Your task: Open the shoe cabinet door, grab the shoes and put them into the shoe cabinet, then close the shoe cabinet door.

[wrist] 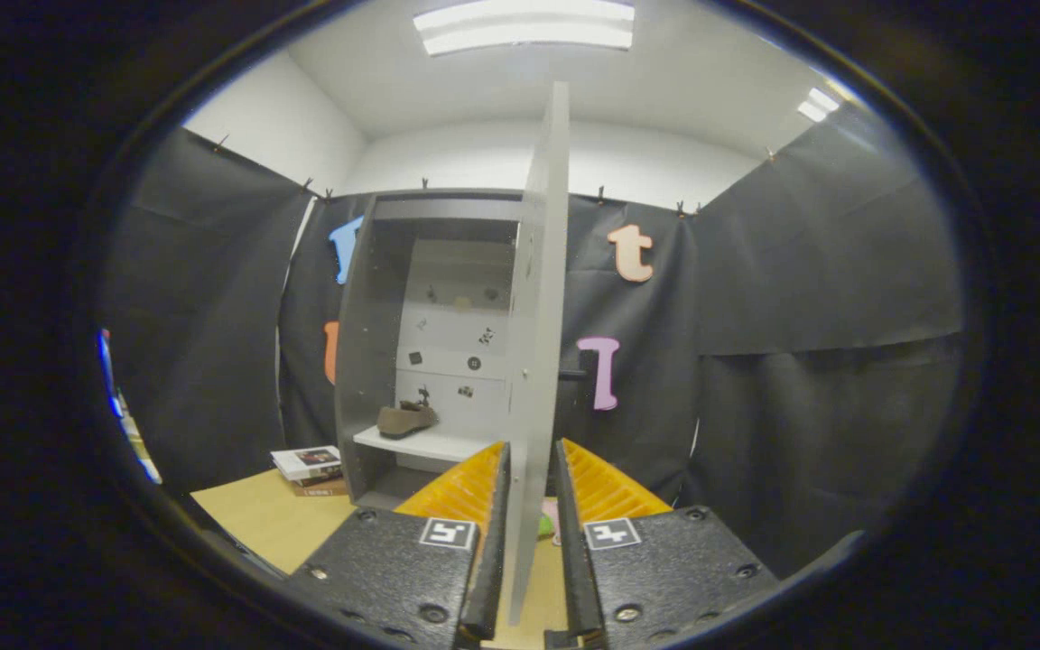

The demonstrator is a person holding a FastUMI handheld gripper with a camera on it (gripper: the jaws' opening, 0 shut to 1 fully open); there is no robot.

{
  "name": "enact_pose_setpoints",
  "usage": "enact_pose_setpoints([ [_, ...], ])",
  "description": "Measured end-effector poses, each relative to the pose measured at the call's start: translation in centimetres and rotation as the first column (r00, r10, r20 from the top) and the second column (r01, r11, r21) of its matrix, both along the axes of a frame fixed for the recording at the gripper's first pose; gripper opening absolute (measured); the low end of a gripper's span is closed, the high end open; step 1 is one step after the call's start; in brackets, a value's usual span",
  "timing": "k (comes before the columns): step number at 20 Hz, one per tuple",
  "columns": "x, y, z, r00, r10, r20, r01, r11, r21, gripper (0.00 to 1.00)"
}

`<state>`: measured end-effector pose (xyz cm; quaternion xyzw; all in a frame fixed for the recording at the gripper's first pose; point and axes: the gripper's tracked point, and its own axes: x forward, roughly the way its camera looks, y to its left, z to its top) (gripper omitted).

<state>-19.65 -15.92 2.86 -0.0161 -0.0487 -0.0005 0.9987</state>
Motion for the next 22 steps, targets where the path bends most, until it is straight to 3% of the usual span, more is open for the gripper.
enact_pose_setpoints([
  [2,-0.6,0.6,-0.4,1.000,0.016,0.015,-0.016,1.000,0.004,0.59],
  [4,-0.4,1.3,-0.5,0.999,0.016,0.029,-0.017,1.000,0.016,0.96],
  [5,-0.3,1.9,-0.6,0.999,0.021,0.036,-0.022,0.999,0.027,1.00],
  [11,0.6,7.9,-3.2,0.992,0.119,0.030,-0.120,0.992,0.033,1.00],
  [16,2.9,11.3,-5.4,0.992,0.111,0.066,-0.112,0.994,0.009,1.00],
  [22,6.3,14.8,-9.9,0.985,0.169,0.043,-0.172,0.983,0.069,1.00],
])
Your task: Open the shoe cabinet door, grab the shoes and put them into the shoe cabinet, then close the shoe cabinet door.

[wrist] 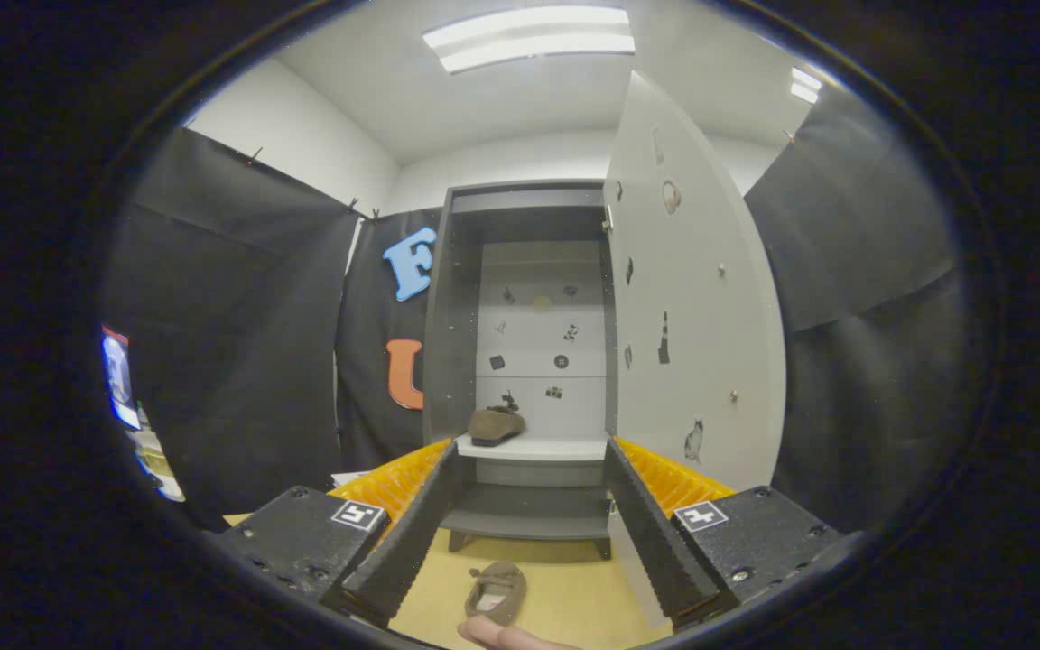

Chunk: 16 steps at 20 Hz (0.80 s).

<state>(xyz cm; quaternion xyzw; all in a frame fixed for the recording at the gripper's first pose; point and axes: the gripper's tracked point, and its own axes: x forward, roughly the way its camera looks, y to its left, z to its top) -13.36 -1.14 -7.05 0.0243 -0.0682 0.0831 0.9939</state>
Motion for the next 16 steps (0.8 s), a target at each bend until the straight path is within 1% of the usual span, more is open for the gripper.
enact_pose_setpoints([
  [4,4.7,0.6,-5.2,0.997,-0.054,-0.056,0.052,0.998,-0.040,1.00],
  [5,5.6,1.1,-6.2,0.997,-0.052,-0.057,0.050,0.997,-0.051,1.00],
  [7,7.4,2.6,-9.1,0.997,-0.029,-0.078,0.023,0.997,-0.076,1.00],
  [11,11.5,4.8,-17.2,0.980,-0.010,-0.199,-0.018,0.990,-0.138,1.00],
  [12,12.2,5.2,-18.5,0.976,-0.007,-0.219,-0.027,0.988,-0.151,1.00],
  [14,13.2,6.4,-21.9,0.959,0.017,-0.281,-0.068,0.983,-0.173,1.00],
  [16,13.8,7.3,-25.6,0.929,0.036,-0.369,-0.110,0.977,-0.182,1.00],
])
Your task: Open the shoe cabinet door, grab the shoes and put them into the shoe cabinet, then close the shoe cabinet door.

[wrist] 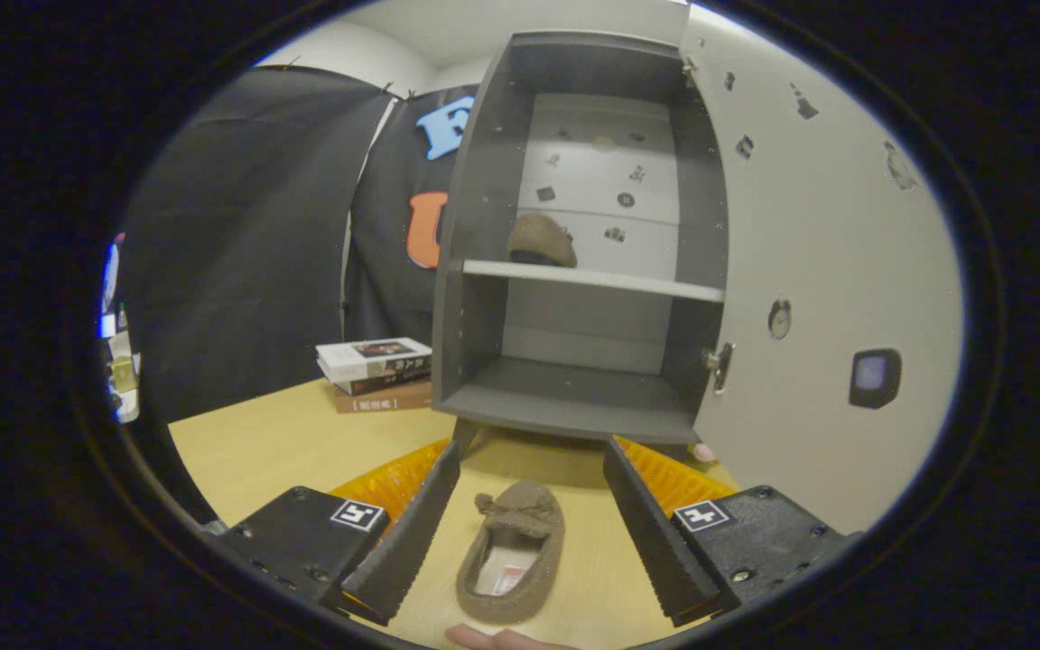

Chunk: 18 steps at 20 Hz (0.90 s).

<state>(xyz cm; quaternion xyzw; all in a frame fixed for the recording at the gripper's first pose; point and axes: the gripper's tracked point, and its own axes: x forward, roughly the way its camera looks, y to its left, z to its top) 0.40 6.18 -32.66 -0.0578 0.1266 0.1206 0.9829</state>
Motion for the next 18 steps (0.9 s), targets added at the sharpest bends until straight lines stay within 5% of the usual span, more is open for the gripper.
enact_pose_setpoints([
  [3,0.7,1.1,-5.1,0.985,0.012,-0.173,-0.007,1.000,0.029,1.00],
  [6,1.2,1.8,-10.0,0.924,0.004,-0.383,0.046,0.992,0.121,0.93],
  [10,2.5,1.8,-12.1,0.889,-0.008,-0.458,0.095,0.981,0.167,0.68],
  [11,2.6,2.2,-12.4,0.881,-0.003,-0.474,0.095,0.981,0.171,0.55],
  [16,4.8,2.5,-14.6,0.887,-0.010,-0.461,0.085,0.986,0.143,0.43],
  [18,4.7,2.9,-14.4,0.890,0.007,-0.456,0.087,0.979,0.184,0.13],
])
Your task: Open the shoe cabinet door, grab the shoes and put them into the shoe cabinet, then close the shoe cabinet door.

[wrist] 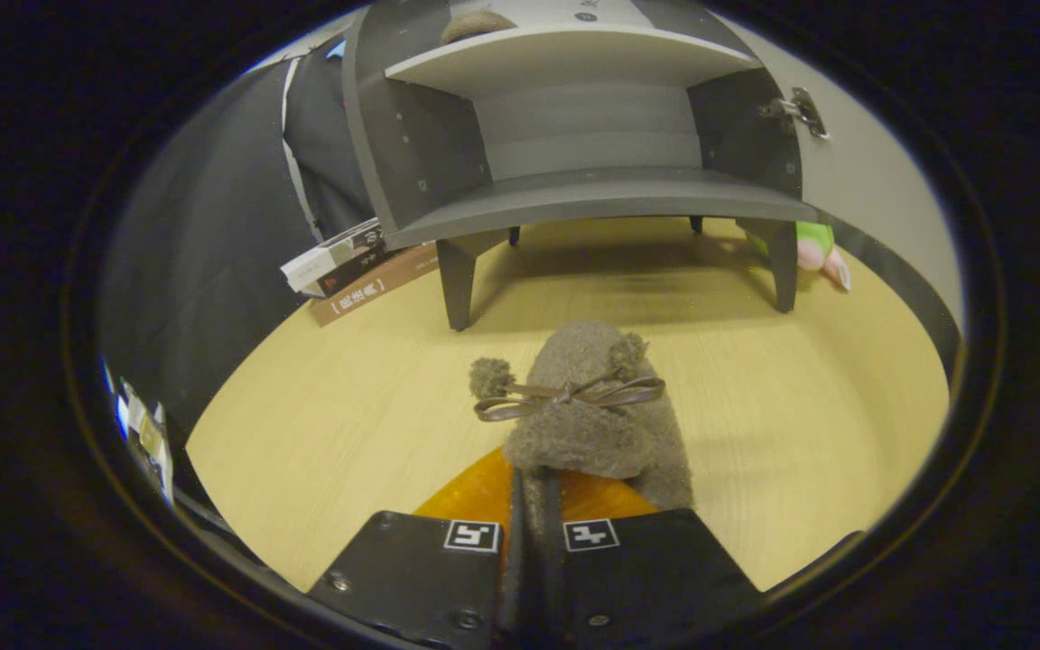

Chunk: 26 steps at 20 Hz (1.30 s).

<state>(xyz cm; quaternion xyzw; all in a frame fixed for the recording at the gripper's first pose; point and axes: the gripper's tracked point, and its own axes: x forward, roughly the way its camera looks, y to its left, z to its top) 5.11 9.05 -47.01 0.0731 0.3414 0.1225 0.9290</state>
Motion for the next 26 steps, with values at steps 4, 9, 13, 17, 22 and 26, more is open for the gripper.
enact_pose_setpoints([
  [4,-0.6,-0.3,1.1,1.000,-0.002,-0.001,0.003,0.999,0.046,0.08],
  [9,-1.2,-2.2,4.2,0.998,-0.030,0.057,0.029,0.999,0.019,0.07],
  [13,-2.5,-3.3,6.9,0.996,-0.036,0.086,0.034,0.999,0.021,0.07],
  [17,-3.8,-3.7,11.9,0.988,-0.022,0.155,0.020,1.000,0.019,0.07],
  [22,-5.1,-4.4,20.8,0.952,-0.003,0.305,-0.001,1.000,0.014,0.07],
  [26,-6.6,-4.8,27.8,0.900,0.015,0.435,-0.015,1.000,-0.004,0.07],
])
